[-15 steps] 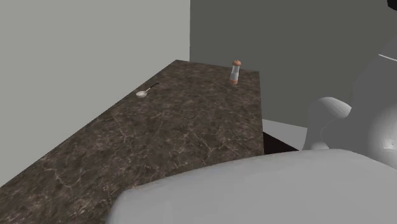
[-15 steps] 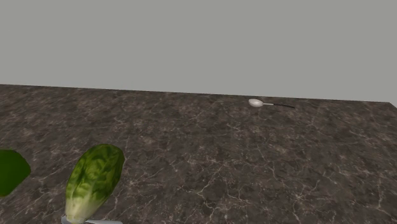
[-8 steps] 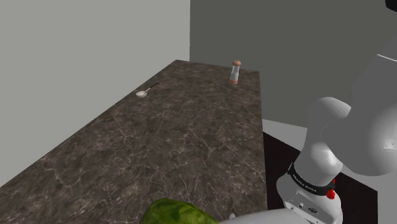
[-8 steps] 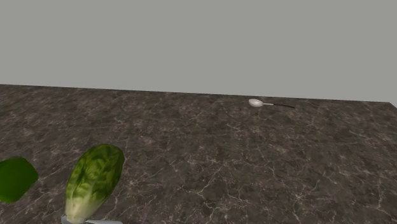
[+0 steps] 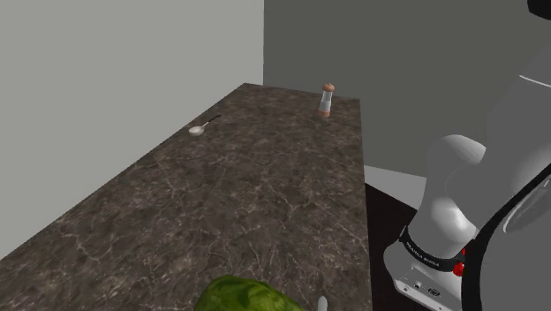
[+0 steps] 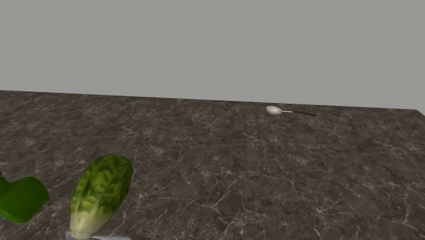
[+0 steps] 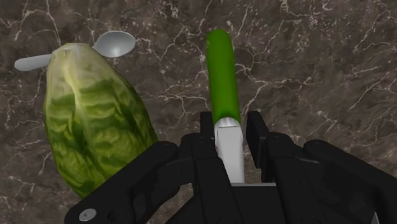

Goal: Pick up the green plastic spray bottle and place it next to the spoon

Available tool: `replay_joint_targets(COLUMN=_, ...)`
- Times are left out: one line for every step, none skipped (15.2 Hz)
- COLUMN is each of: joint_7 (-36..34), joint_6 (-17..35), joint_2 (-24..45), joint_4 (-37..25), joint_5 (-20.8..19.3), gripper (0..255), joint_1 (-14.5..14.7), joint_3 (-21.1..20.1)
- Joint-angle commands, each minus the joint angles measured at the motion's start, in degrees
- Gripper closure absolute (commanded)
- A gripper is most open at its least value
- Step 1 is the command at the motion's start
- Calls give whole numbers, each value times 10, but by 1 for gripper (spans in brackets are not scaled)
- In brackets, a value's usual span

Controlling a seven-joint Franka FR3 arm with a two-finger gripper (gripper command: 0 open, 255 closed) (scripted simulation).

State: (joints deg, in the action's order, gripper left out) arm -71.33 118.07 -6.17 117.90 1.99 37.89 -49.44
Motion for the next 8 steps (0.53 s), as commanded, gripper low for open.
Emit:
replay_joint_targets(joint_7=-3, joint_6=16, joint_2=5, joint_4=12, joint_5=-4, gripper=255, joint_1=0, joint_3=-2)
replay_joint_targets(joint_7=-6, joint_6=23, joint_2=8, joint_4=17, joint_5=-7, gripper=255, joint_1=0, joint_3=-3)
replay_joint_targets(joint_7=-8, joint_6=31, joint_2=12, joint_4=23, joint_5=-10, gripper=255, joint_1=0, joint_3=-4)
replay_joint_targets(joint_7=-11, joint_6=39, joint_2=16, joint_4=28, joint_5=-14, gripper=255, joint_1=0, joint_3=-6)
replay_joint_targets(joint_7=-14, joint_6=46, joint_2=20, joint_4=33, joint_5=-17, gripper=255, joint_1=0, joint_3=-7)
replay_joint_targets(joint_7=-20, joint_6=60, joint_2=27, joint_4=41, joint_5=-24, gripper=255, joint_1=-1, joint_3=-9)
replay_joint_targets(joint_7=-20, joint_6=60, joint_2=27, joint_4=41, joint_5=-24, gripper=255, joint_1=-1, joint_3=-9)
replay_joint_targets(joint_7=-20, joint_6=60, joint_2=27, joint_4=41, joint_5=-24, gripper=255, joint_1=-1, joint_3=-9)
